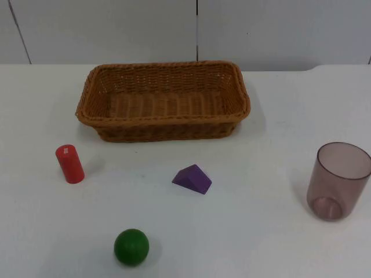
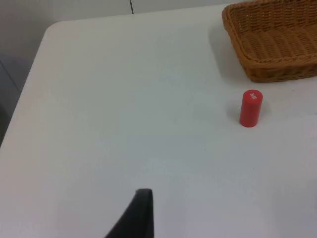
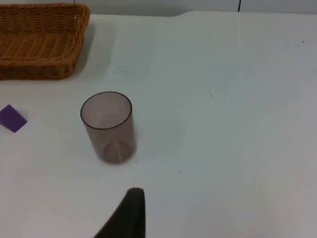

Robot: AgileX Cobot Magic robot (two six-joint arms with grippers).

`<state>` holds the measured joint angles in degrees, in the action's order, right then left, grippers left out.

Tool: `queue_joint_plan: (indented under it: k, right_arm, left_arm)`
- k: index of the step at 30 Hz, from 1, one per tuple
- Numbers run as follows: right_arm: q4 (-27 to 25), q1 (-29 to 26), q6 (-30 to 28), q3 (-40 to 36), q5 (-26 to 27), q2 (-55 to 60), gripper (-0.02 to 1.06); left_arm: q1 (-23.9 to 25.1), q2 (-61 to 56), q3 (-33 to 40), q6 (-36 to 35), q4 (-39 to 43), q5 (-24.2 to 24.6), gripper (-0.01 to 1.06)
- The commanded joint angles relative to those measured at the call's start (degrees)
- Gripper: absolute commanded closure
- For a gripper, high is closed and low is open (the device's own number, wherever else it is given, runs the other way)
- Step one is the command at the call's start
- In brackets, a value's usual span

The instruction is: Pick up the basket with the left hand and place the triangular block into the basket with the right hand.

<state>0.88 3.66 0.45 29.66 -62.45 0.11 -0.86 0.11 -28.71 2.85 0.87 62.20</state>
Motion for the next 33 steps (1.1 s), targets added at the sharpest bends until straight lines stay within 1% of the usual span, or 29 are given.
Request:
queue_joint_plan:
  k: [1, 5, 6, 7, 9, 11, 13, 14, 15, 19, 20, 23, 25, 26, 29, 31, 33]
  right_arm:
    - [0.1, 0.2, 0.1, -0.1, 0.7, -0.1, 0.00]
    - [0.2, 0.2, 0.5, 1.4, 1.0, -0.1, 0.00]
    - [0.4, 0.2, 0.5, 2.7, 1.1, 0.9, 0.00]
    - [0.5, 0.2, 0.5, 4.1, 1.4, 2.9, 0.00]
    - [0.5, 0.2, 0.6, 5.3, 2.1, 4.9, 0.00]
    - [-0.1, 0.2, 2.5, 9.0, 4.2, 11.8, 0.00]
    - [-0.2, 0.2, 2.9, 11.4, 6.5, 16.9, 0.00]
    - [-0.2, 0.2, 2.9, 11.4, 6.5, 16.9, 0.00]
    - [-0.2, 0.2, 2.9, 12.6, 7.7, 19.6, 0.00]
    - [0.0, 0.2, 1.8, 17.7, 11.1, 29.4, 0.00]
    - [0.0, 0.2, 1.8, 17.7, 11.1, 29.4, 0.00]
    - [0.0, 0.2, 1.8, 20.9, 12.5, 35.2, 0.00]
    - [0.0, 0.2, 1.8, 22.3, 14.5, 38.2, 0.00]
    - [0.0, 0.2, 1.8, 22.3, 14.5, 38.2, 0.00]
    - [-0.1, 0.2, 1.3, 24.3, 16.6, 42.5, 0.00]
    - [-0.1, 0.2, 0.6, 24.9, 17.1, 43.8, 0.00]
    - [-0.1, 0.2, -0.5, 25.6, 18.1, 45.7, 0.00]
  left_arm:
    - [0.2, -0.1, 0.3, -1.2, 0.0, -0.6, 0.00]
    - [0.2, 0.5, -1.3, -4.3, 0.7, -1.2, 0.00]
    - [0.2, 2.2, -2.7, -5.2, 1.6, -2.0, 0.00]
    - [0.2, 5.6, -5.1, -6.7, 3.5, -4.2, 0.00]
    - [0.2, 7.0, -6.1, -7.4, 4.2, -5.0, 0.00]
    - [0.2, 14.3, -10.7, -10.8, 7.6, -9.6, 0.00]
    - [0.2, 20.4, -13.9, -11.3, 8.0, -13.5, 0.00]
    - [0.2, 20.4, -13.9, -11.3, 8.0, -13.5, 0.00]
    - [0.2, 23.8, -15.3, -11.3, 7.9, -15.2, 0.00]
    - [0.2, 36.8, -19.7, -11.3, 5.6, -18.4, 0.00]
    - [0.2, 36.8, -19.7, -11.3, 5.6, -18.4, 0.00]
    - [0.2, 45.9, -22.1, -10.2, 2.1, -20.0, 0.00]
    - [0.2, 52.1, -23.4, -9.6, 0.4, -22.3, 0.00]
    - [0.2, 52.1, -23.4, -9.6, 0.4, -22.3, 0.00]
    - [0.2, 60.2, -24.9, -9.6, -4.0, -26.8, 0.00]
    - [0.2, 62.5, -25.5, -9.5, -5.2, -27.8, 0.00]
    - [0.2, 67.7, -27.0, -9.2, -7.6, -29.9, 0.00]
